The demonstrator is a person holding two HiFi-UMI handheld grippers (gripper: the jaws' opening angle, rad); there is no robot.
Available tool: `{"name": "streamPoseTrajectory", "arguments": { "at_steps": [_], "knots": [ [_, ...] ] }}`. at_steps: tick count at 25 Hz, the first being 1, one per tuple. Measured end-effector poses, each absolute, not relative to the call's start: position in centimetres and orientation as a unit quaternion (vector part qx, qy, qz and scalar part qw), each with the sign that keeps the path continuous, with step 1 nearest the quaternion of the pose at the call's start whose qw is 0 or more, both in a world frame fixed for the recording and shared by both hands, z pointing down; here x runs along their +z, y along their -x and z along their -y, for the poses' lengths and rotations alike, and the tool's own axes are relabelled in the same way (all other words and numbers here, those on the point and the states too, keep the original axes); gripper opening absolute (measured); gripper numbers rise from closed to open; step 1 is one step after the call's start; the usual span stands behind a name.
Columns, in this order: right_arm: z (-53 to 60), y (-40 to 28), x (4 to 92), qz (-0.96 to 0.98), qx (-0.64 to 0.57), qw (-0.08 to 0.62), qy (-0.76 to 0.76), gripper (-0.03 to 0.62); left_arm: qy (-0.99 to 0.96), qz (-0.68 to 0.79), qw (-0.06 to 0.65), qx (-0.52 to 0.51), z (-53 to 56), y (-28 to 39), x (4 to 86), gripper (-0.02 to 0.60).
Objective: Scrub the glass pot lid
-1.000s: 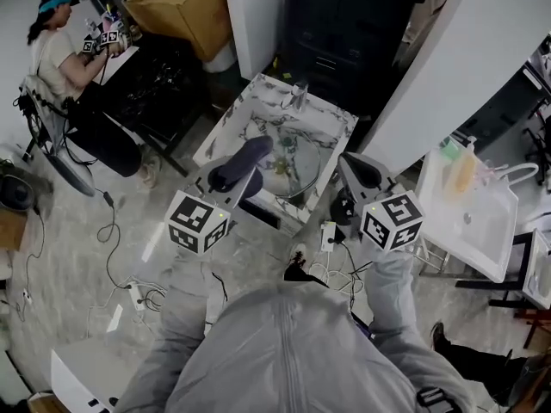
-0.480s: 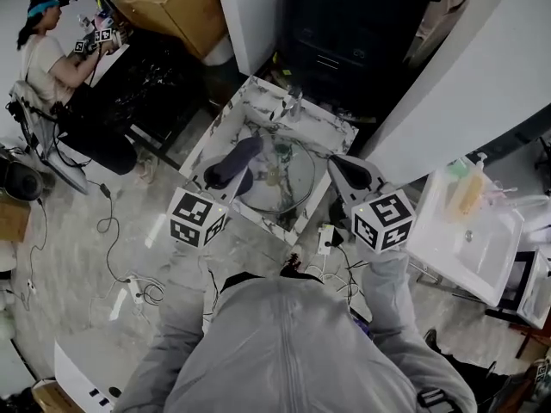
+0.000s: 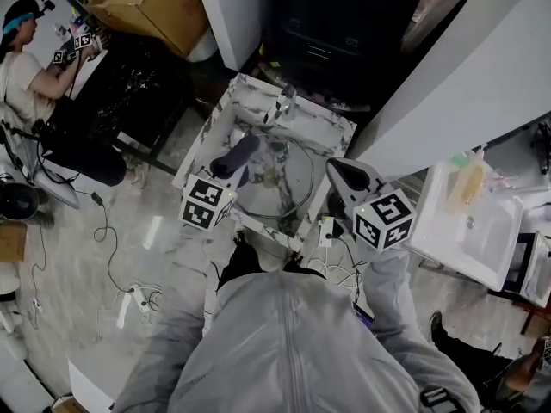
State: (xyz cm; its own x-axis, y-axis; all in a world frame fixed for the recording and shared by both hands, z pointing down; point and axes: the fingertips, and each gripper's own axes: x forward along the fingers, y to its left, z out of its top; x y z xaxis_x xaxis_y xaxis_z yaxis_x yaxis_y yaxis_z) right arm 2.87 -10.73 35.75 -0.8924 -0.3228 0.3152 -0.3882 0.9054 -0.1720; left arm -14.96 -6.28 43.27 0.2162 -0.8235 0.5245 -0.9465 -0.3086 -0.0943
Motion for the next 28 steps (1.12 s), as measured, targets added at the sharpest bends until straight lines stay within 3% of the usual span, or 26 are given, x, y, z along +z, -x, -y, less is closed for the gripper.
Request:
{"name": "streamPoseTrajectory", "arguments": {
  "at_steps": [14,28],
  "knots": [
    [12.5,-1.3,39.5,0.916,0.14,0.174,-0.334,0.029,-0.786,0.497,0.168,0.327,11.1,19.3,55.1,0.071],
    [12.0,-2.9,42.2,0.895,0.169,0.192,-0.365,0.03,-0.733,0.523,0.17,0.4,15.9,20.4,64.6,0.071]
  ]
}}
